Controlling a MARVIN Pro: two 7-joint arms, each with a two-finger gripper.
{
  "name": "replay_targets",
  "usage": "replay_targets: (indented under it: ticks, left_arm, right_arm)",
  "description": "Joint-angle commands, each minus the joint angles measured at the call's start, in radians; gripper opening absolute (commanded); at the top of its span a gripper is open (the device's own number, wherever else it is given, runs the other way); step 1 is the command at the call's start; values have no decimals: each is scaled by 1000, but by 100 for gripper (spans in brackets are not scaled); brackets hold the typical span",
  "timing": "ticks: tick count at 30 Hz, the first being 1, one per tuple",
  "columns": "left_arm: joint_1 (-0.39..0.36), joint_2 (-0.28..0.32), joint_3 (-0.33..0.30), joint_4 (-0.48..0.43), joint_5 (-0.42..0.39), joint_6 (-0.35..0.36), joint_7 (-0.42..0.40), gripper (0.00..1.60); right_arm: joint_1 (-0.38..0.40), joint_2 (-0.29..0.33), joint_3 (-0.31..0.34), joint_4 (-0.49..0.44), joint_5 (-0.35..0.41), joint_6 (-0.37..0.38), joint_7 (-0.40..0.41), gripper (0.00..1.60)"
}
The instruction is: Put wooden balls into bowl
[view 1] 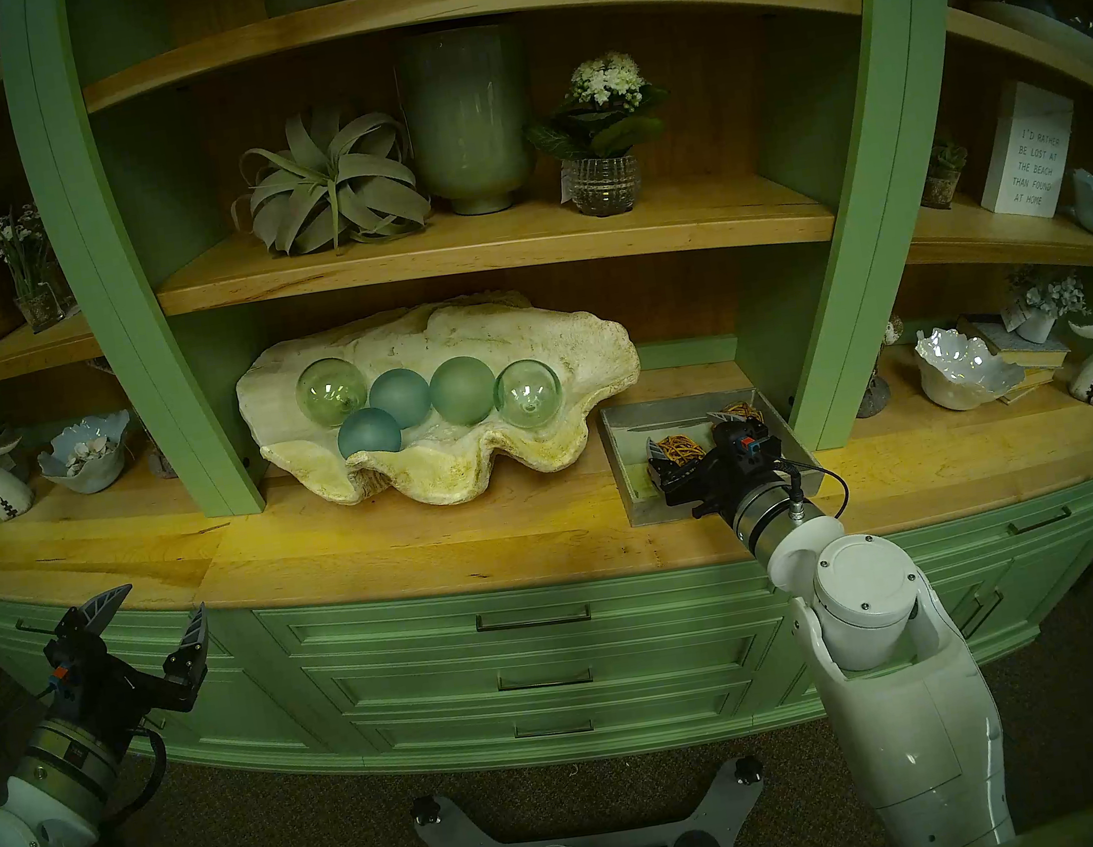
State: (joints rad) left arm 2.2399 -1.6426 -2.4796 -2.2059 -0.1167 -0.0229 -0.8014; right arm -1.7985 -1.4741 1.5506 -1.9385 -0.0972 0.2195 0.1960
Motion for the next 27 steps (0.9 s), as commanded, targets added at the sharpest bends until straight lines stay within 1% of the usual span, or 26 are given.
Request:
replay_targets:
  ticks: [1, 2, 3, 4, 8, 10, 14, 15, 17, 18, 19, 21, 22, 23, 24, 27]
  left_arm:
    - [-6, 4, 0, -22, -4, -5, -1, 160]
    - [-6, 4, 0, -22, -4, -5, -1, 160]
    - [-6, 4, 0, -23, -4, -5, -1, 160]
    - [-6, 4, 0, -23, -4, -5, -1, 160]
    - [-6, 4, 0, -23, -4, -5, -1, 160]
    - [-6, 4, 0, -23, -4, -6, -2, 160]
    - [-6, 4, 0, -24, -5, -6, -2, 160]
    - [-6, 4, 0, -24, -5, -6, -2, 160]
    - [-6, 4, 0, -25, -5, -6, -2, 160]
    - [-6, 4, 0, -25, -5, -6, -2, 160]
    - [-6, 4, 0, -26, -5, -6, -2, 160]
    - [-6, 4, 0, -26, -5, -6, -2, 160]
    - [-6, 4, 0, -26, -5, -6, -2, 160]
    - [-6, 3, -1, -27, -5, -6, -2, 160]
    - [-6, 3, -1, -27, -5, -6, -2, 160]
    - [-5, 3, -1, -28, -5, -6, -2, 160]
  right_arm:
    - [136, -10, -9, 51, -14, 10, -8, 160]
    - [125, -12, -10, 49, -15, 7, -10, 160]
    - [135, -14, -12, 63, -17, 9, -11, 160]
    - [129, -16, -13, 64, -19, 7, -12, 160]
    - [178, -24, -21, 115, -26, 18, -13, 160]
    - [176, -30, -22, 128, -31, 19, -17, 160]
    - [222, -41, -29, 179, -46, 36, -28, 160]
    - [209, -47, -27, 173, -47, 36, -32, 160]
    - [248, -47, -32, 204, -56, 48, -33, 160]
    - [236, -51, -32, 198, -58, 47, -35, 160]
    - [270, -55, -36, 223, -60, 59, -35, 160]
    - [261, -60, -35, 216, -61, 62, -38, 160]
    - [278, -62, -38, 229, -65, 70, -39, 160]
    - [265, -67, -38, 221, -68, 71, -43, 160]
    - [292, -84, -35, 242, -63, 96, -47, 160]
    - [306, -98, -32, 249, -59, 115, -53, 160]
